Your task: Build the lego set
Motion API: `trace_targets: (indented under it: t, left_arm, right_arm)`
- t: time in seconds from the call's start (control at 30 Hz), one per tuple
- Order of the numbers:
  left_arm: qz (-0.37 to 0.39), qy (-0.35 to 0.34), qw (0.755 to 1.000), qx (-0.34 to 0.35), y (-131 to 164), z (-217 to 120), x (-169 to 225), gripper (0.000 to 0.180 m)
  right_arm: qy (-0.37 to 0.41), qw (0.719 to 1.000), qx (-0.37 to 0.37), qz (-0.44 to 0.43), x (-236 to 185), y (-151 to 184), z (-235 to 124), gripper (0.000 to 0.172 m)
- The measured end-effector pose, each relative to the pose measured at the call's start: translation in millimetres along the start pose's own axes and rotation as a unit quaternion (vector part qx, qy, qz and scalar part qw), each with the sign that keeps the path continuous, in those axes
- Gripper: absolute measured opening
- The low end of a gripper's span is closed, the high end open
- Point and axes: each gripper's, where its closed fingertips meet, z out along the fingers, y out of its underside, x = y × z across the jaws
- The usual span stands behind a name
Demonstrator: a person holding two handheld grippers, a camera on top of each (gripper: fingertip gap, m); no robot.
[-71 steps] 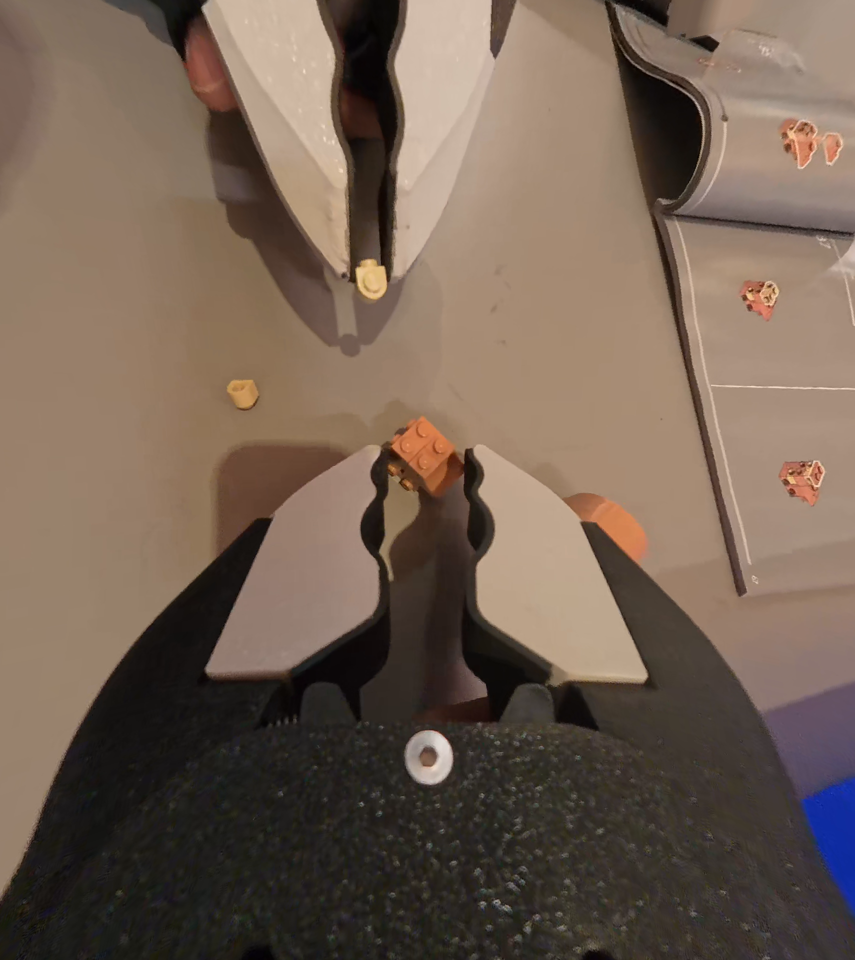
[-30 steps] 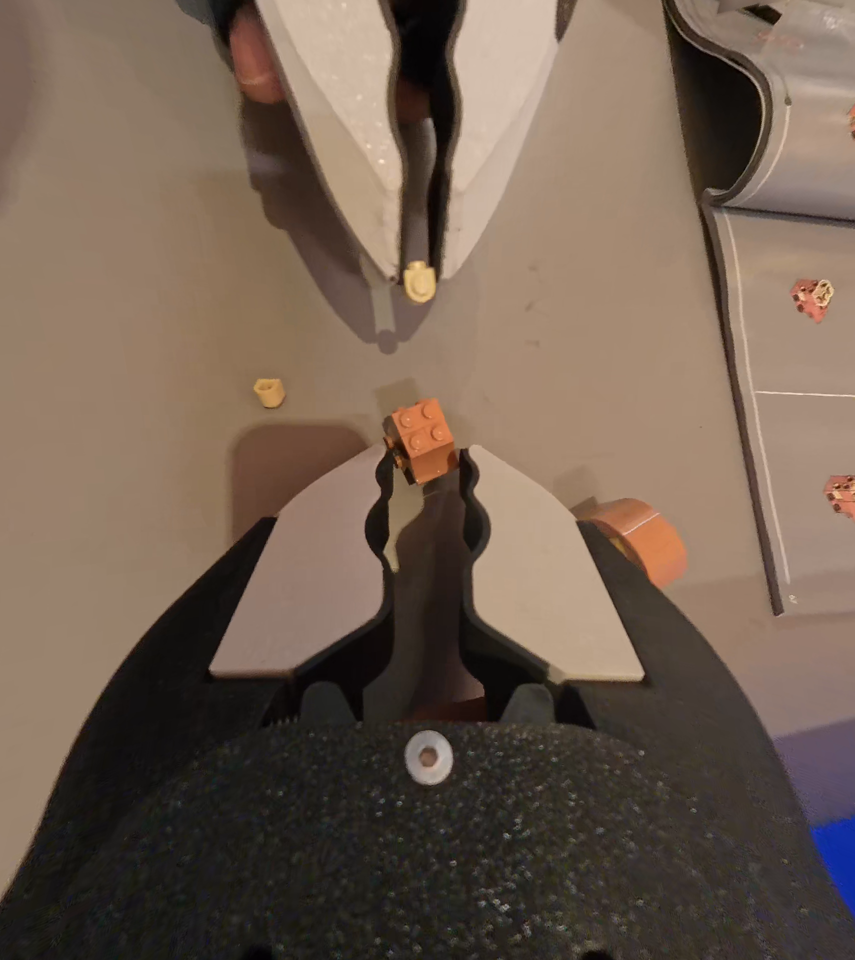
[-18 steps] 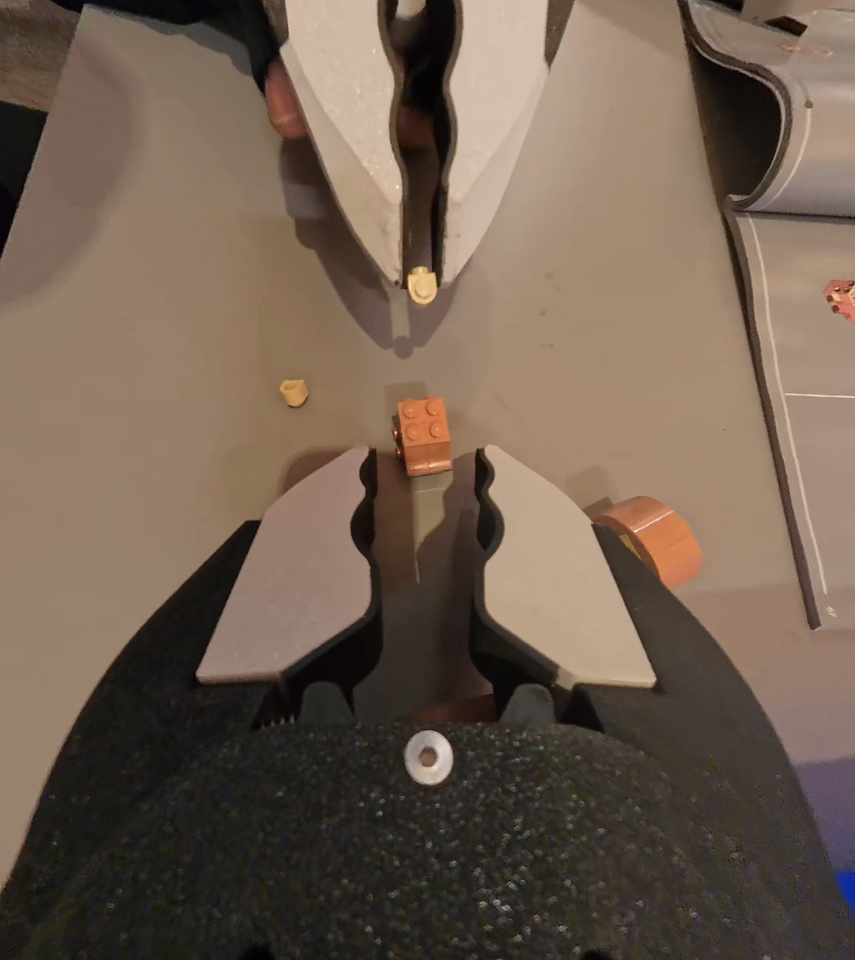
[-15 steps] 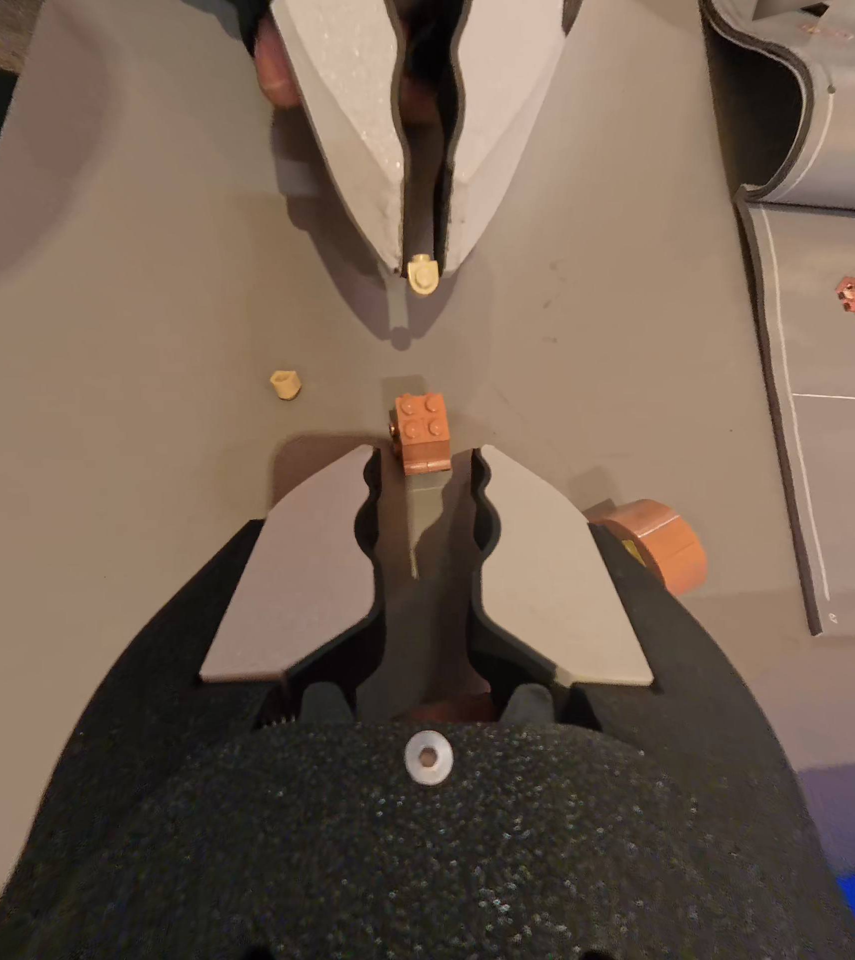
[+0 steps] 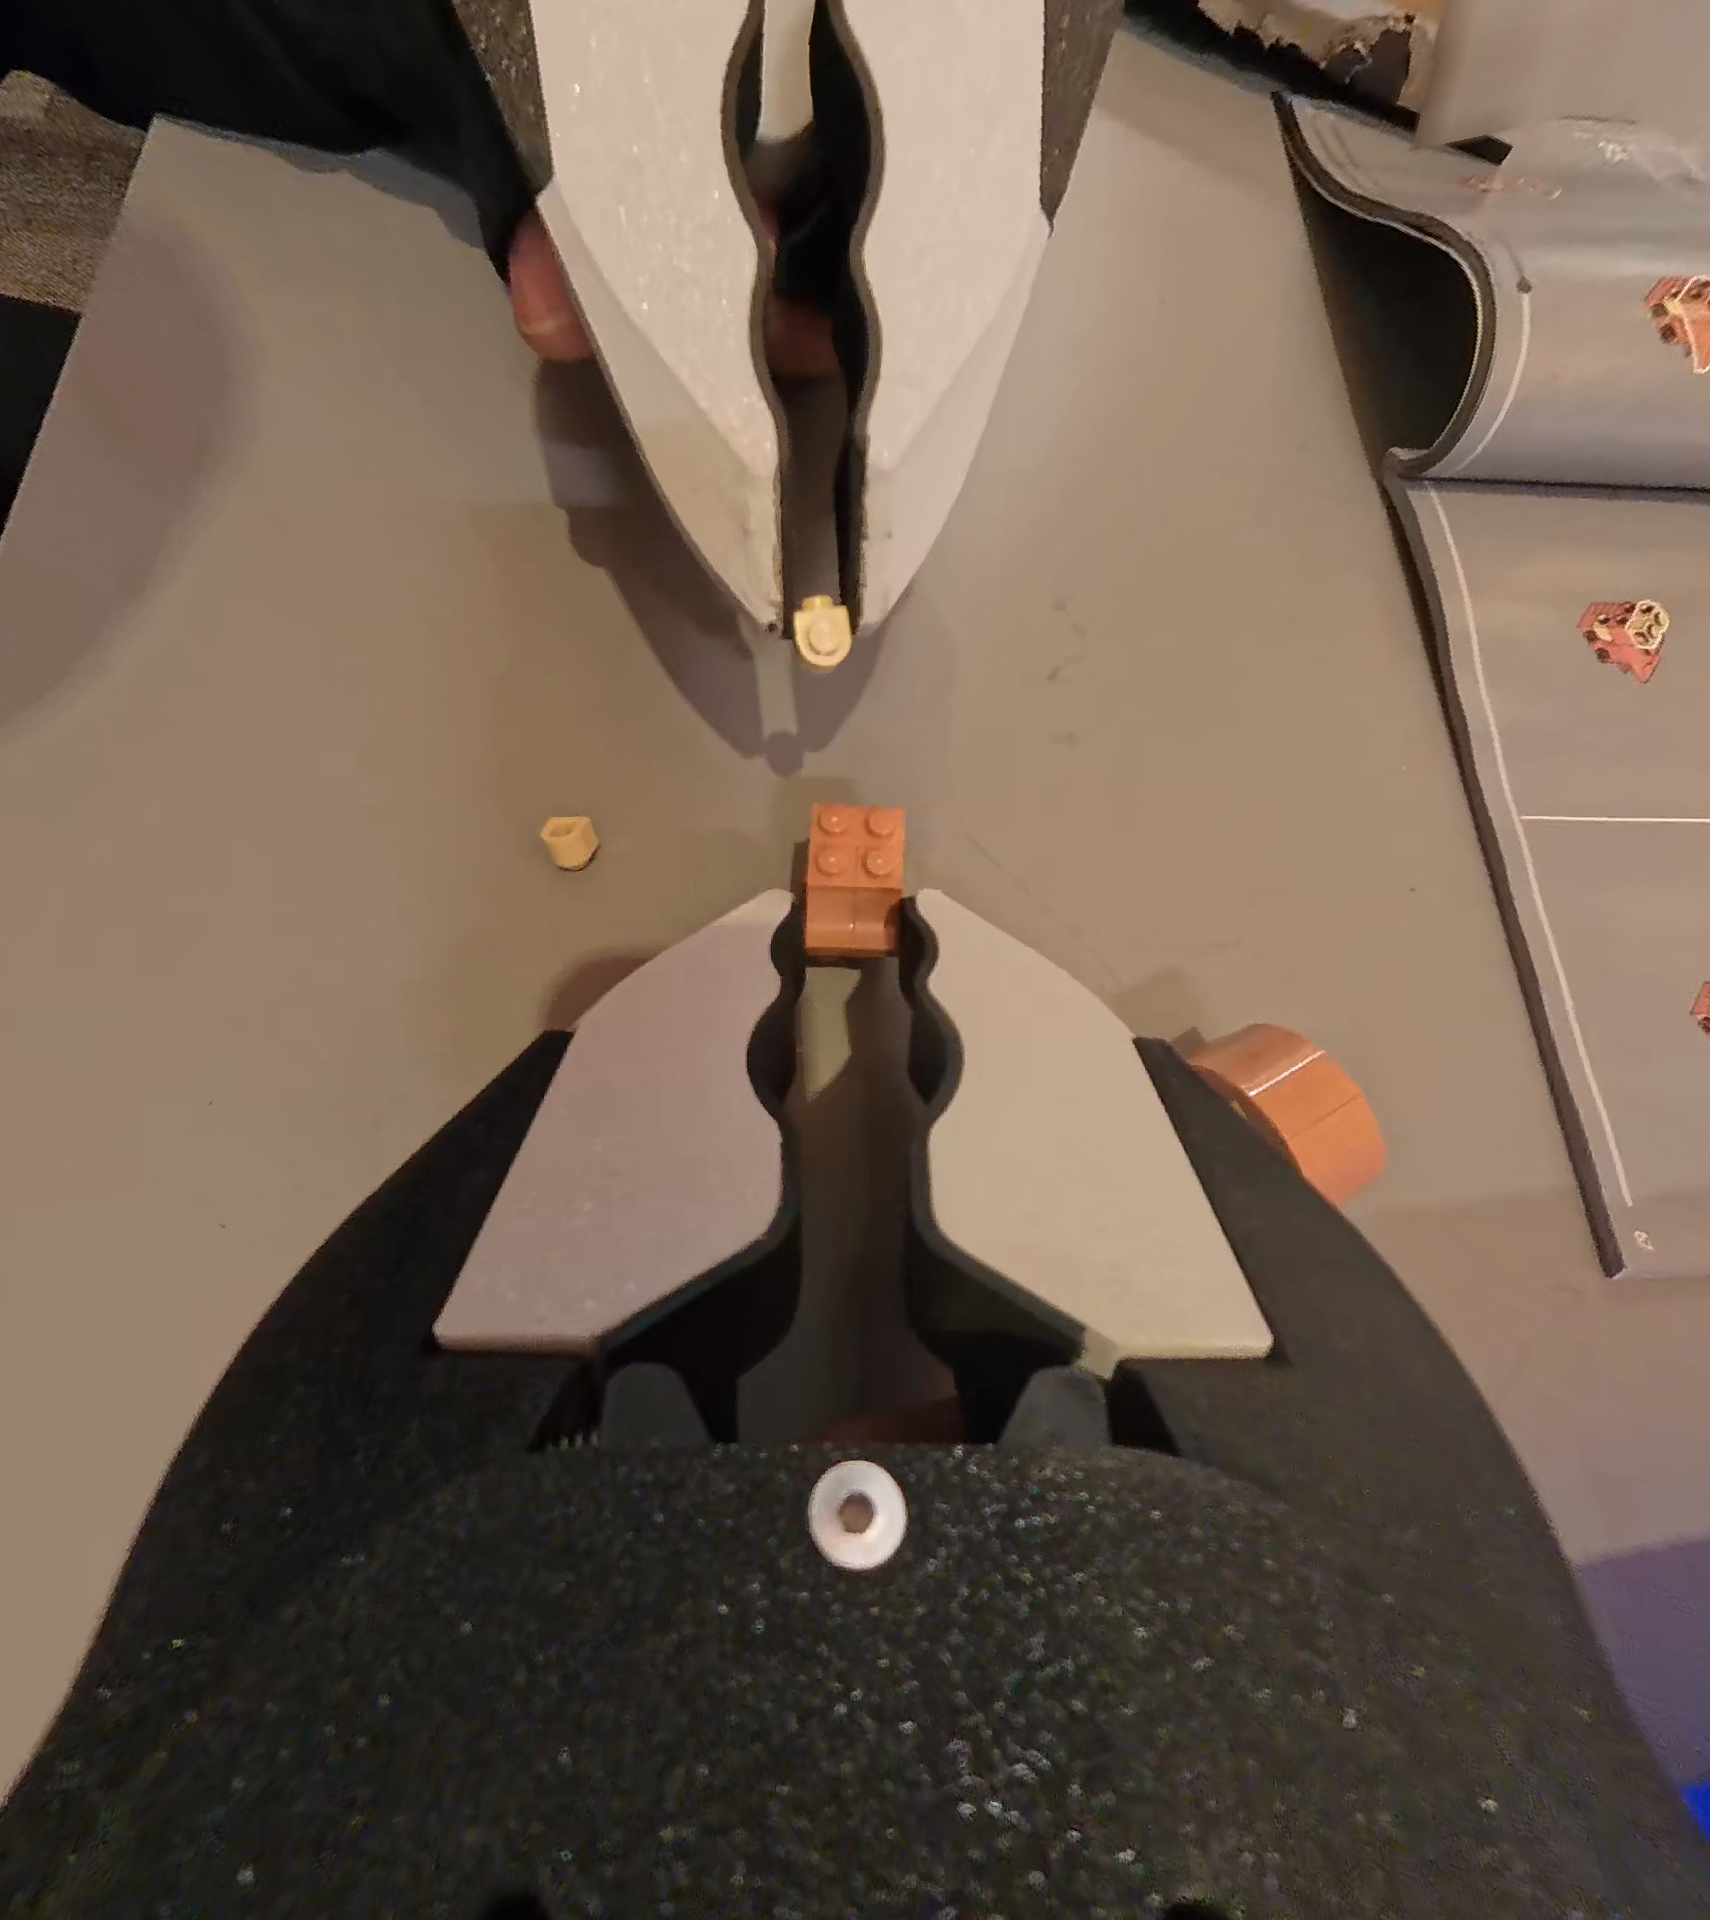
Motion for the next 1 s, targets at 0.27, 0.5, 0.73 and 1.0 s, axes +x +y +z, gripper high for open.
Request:
trace_targets:
  t: [0.27, 0.5, 0.73, 1.0]
  left_arm:
    - [-0.002, -0.002, 1.000, -0.005, 1, 2, -1, 0.008]
    - [0.000, -0.001, 1.000, -0.014, 3, 3, -1, 0.008]
    - [-0.002, -0.003, 1.000, -0.018, 4, 4, -2, 0.008]
    - [-0.002, -0.002, 1.000, -0.018, 4, 4, -1, 0.008]
  right_arm:
    - [0.009, 0.999, -0.035, -0.021, -3, 8, 4, 0.017]
    - [0.000, 0.999, -0.038, -0.003, -2, 8, 6, 0.024]
    - [-0.001, 0.999, -0.043, 0.003, -4, 8, 7, 0.033]
    - [-0.001, 0.998, -0.050, 0.024, -7, 6, 11, 0.019]
